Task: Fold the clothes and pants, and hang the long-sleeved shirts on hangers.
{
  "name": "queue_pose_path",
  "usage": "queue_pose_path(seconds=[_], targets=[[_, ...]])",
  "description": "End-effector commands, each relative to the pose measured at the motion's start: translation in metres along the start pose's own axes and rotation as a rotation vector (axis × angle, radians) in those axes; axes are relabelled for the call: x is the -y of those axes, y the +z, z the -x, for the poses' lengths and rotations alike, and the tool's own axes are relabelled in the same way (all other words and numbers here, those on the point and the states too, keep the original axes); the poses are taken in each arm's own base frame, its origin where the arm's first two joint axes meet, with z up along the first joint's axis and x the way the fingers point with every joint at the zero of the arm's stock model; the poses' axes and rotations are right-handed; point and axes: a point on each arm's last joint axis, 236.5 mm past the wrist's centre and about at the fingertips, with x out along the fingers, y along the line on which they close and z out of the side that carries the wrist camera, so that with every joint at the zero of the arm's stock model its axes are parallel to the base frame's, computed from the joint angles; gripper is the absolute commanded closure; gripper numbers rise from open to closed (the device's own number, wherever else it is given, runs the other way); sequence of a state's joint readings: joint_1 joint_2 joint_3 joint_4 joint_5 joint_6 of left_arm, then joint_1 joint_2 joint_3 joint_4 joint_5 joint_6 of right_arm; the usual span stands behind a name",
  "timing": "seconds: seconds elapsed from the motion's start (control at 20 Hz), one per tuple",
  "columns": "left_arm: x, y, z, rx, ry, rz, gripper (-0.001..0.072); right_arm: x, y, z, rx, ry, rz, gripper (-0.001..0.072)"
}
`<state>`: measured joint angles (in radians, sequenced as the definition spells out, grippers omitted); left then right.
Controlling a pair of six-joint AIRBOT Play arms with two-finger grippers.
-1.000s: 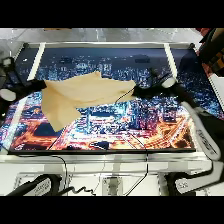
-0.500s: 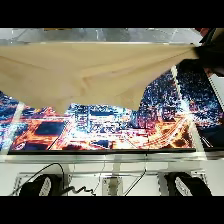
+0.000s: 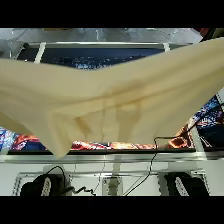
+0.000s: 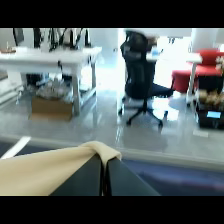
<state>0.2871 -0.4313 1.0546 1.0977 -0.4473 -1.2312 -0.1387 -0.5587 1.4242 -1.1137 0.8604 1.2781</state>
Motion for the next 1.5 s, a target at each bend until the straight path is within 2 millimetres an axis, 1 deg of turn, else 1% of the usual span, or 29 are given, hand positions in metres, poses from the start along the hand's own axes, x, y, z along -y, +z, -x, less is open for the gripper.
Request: queue_pose_path(seconds=[0.0, 0.1, 0.2, 0.3, 0.35, 0.4, 0.45, 0.5, 0.55, 0.6, 0.65, 0.7, 0.75, 0.8, 0.85, 0.9, 0.95, 1.0, 1.05, 1.1, 1.2, 1.25, 1.3, 1.35, 1.4, 1.45], targets=[[0.004, -0.124, -0.039, -0.419, -0.067, 0.075, 0.069, 0.021, -0.076, -0.064, -0.249, 0.008, -0.097, 0.0705], [-0.004, -0.204, -0.071, -0.618, -0.069, 0.147, 0.0689, 0.038, -0.145, -0.12, -0.426, 0.021, -0.174, 0.0704], [-0.003, -0.283, -0.096, -0.775, -0.076, 0.266, 0.0688, 0.05, -0.22, -0.17, -0.572, 0.031, -0.269, 0.0704], [0.0, -0.351, -0.119, -0.85, -0.076, 0.331, 0.0688, 0.062, -0.294, -0.215, -0.664, 0.01, -0.328, 0.0704], [-0.002, -0.379, -0.133, -0.851, -0.055, 0.363, 0.0688, 0.068, -0.328, -0.236, -0.683, -0.01, -0.349, 0.0704], [-0.002, -0.4, -0.143, -0.844, -0.024, 0.415, 0.0688, 0.071, -0.356, -0.253, -0.688, -0.028, -0.368, 0.0704], [-0.001, -0.414, -0.152, -0.83, 0.011, 0.486, 0.0688, 0.072, -0.378, -0.268, -0.685, -0.043, -0.384, 0.0704], [-0.001, -0.424, -0.16, -0.805, 0.052, 0.556, 0.0688, 0.072, -0.396, -0.28, -0.671, -0.059, -0.403, 0.0704], [-0.006, -0.43, -0.168, -0.77, 0.098, 0.592, 0.0682, 0.072, -0.407, -0.29, -0.655, -0.073, -0.407, 0.0703], [-0.013, -0.432, -0.173, -0.741, 0.132, 0.59, 0.0593, 0.074, -0.413, -0.293, -0.649, -0.083, -0.405, 0.0665], [-0.019, -0.431, -0.175, -0.722, 0.149, 0.572, 0.0292, 0.076, -0.414, -0.293, -0.649, -0.087, -0.404, 0.0485], [-0.022, -0.427, -0.176, -0.713, 0.15, 0.552, -0.0013, 0.083, -0.412, -0.291, -0.647, -0.097, -0.405, 0.0334], [-0.026, -0.423, -0.174, -0.719, 0.137, 0.512, 0.0, 0.092, -0.411, -0.285, -0.661, -0.105, -0.411, 0.0328], [-0.029, -0.417, -0.167, -0.748, 0.104, 0.458, 0.0, 0.102, -0.412, -0.275, -0.693, -0.115, -0.418, 0.0331], [-0.033, -0.412, -0.156, -0.794, 0.069, 0.401, 0.0003, 0.113, -0.416, -0.26, -0.746, -0.122, -0.427, 0.0332], [-0.037, -0.408, -0.139, -0.858, 0.034, 0.372, 0.0006, 0.123, -0.424, -0.243, -0.813, -0.124, -0.439, 0.0332], [-0.038, -0.403, -0.119, -0.929, 0.0, 0.39, 0.0007, 0.129, -0.434, -0.222, -0.9, -0.118, -0.468, 0.0332], [-0.036, -0.399, -0.094, -1.017, -0.042, 0.43, 0.0035, 0.133, -0.445, -0.2, -0.988, -0.106, -0.494, 0.0332], [-0.036, -0.398, -0.068, -1.107, -0.078, 0.466, 0.0151, 0.133, -0.457, -0.177, -1.084, -0.086, -0.513, 0.0331], [-0.038, -0.4, -0.045, -1.18, -0.094, 0.49, 0.0194, 0.13, -0.467, -0.158, -1.167, -0.059, -0.539, 0.033], [-0.038, -0.413, -0.001, -1.295, -0.097, 0.563, 0.0194, 0.113, -0.489, -0.125, -1.323, 0.02, -0.578, 0.0323], [-0.036, -0.423, 0.018, -1.33, -0.084, 0.598, 0.0198, 0.102, -0.501, -0.111, -1.387, 0.06, -0.594, 0.0264], [-0.033, -0.432, 0.033, -1.353, -0.069, 0.623, 0.0218, 0.09, -0.511, -0.101, -1.425, 0.095, -0.617, 0.0261], [-0.028, -0.44, 0.045, -1.368, -0.059, 0.644, 0.0218, 0.081, -0.524, -0.095, -1.445, 0.102, -0.654, 0.0261], [-0.022, -0.449, 0.056, -1.389, -0.056, 0.672, 0.0218, 0.072, -0.536, -0.089, -1.456, 0.1, -0.689, 0.0261], [-0.014, -0.456, 0.065, -1.413, -0.061, 0.699, 0.0218, 0.067, -0.547, -0.082, -1.465, 0.089, -0.715, 0.0261]])
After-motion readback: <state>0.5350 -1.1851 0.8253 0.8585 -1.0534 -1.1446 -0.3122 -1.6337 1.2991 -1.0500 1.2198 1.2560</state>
